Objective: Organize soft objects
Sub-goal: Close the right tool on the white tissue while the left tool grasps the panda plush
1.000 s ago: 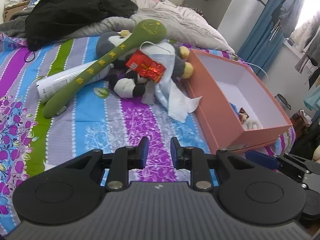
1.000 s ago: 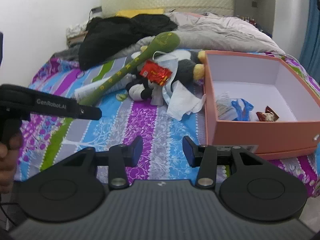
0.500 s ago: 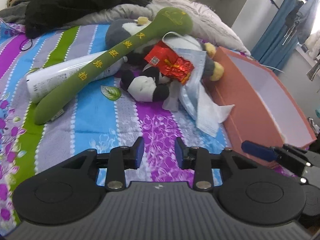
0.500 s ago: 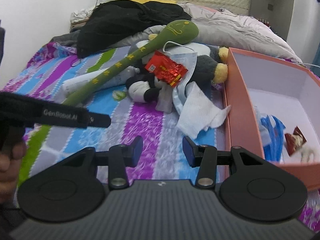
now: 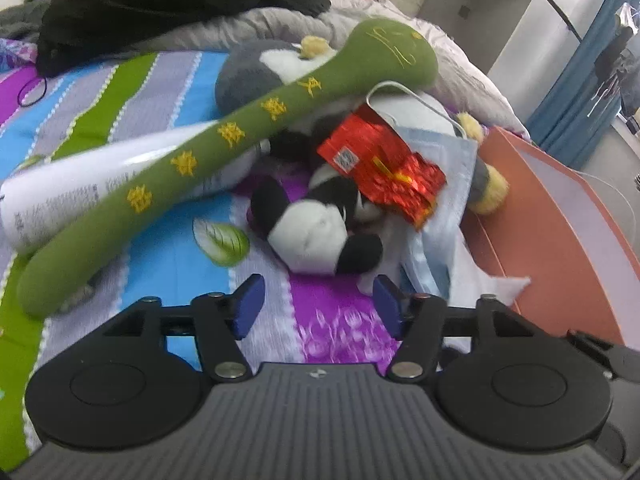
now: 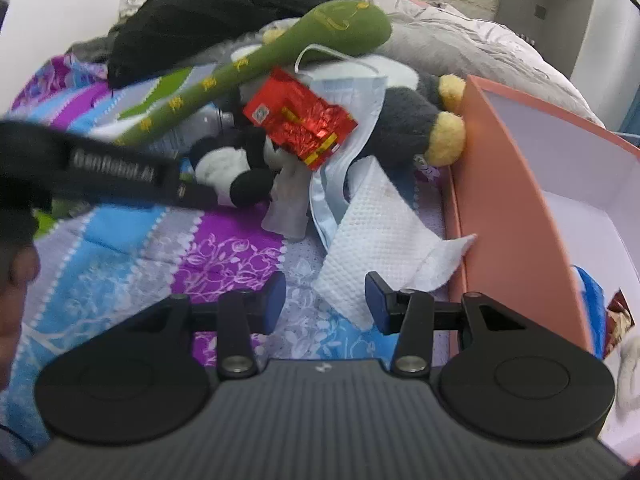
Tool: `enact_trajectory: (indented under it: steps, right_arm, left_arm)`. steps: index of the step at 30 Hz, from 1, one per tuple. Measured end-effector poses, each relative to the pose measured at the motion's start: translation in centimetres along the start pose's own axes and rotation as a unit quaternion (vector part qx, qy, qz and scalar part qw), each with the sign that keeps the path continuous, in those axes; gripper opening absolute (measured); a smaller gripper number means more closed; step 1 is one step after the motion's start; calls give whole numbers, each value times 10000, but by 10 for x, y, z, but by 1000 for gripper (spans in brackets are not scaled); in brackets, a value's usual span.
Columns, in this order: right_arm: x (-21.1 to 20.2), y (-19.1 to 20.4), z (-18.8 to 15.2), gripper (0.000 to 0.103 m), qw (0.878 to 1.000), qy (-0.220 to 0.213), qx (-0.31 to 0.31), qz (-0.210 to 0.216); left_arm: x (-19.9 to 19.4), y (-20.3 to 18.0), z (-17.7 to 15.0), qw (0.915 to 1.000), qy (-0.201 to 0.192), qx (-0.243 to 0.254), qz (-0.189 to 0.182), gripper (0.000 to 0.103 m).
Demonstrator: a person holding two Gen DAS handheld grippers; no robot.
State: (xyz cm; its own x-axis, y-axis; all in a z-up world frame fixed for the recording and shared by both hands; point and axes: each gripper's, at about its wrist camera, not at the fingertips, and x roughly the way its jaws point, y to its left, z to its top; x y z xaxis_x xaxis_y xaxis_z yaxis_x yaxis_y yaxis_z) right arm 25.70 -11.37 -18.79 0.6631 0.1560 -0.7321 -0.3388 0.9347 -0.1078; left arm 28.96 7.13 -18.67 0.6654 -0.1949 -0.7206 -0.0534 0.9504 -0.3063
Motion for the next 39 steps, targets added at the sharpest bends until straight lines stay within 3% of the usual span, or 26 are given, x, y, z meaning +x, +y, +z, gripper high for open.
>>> enact_trajectory:
  steps: [4,10,11,15,20,22,24,28,39]
  right_arm:
    - [15,1,-4,47,9998,101,-74,-128]
    - [28,-3,-9,45,9997,158,-137,-86]
    - [28,-3,-9,43,9998,137,-142,-67]
    - [29,-6,-7,19,9999,115,-85,-93]
    - [27,-8,-9,10,9999,88,-64,-78]
    - [25,-7,-9,9,9999,60,-94,-103]
    - [22,-6,-10,8,9999,32,-85,-139]
    - [11,-5,-10,7,9998,-22,-100,-190]
    - [-35,-3,-12,6,9985,-288,-245,-385]
  left_arm:
    - [11,1,7,9999,-78,66,35,77]
    - [32,3,13,10000,-27,-33,-18,78]
    - [36,4,15,9999,-20,-106,-25,78]
    - [42,11,19,9985,-121,-482,-237,78]
    - [51,24,22,9934,-121,-1071,-389,78]
    - [55,24,23,9934,-88,-1114,-278,75]
    - [57,25,23,9932,-59,-1127,-296,62]
    - [49,16,21,9957,-127,-905,-162,50]
    - [-10,10,-9,9951,-114,-974,79,47]
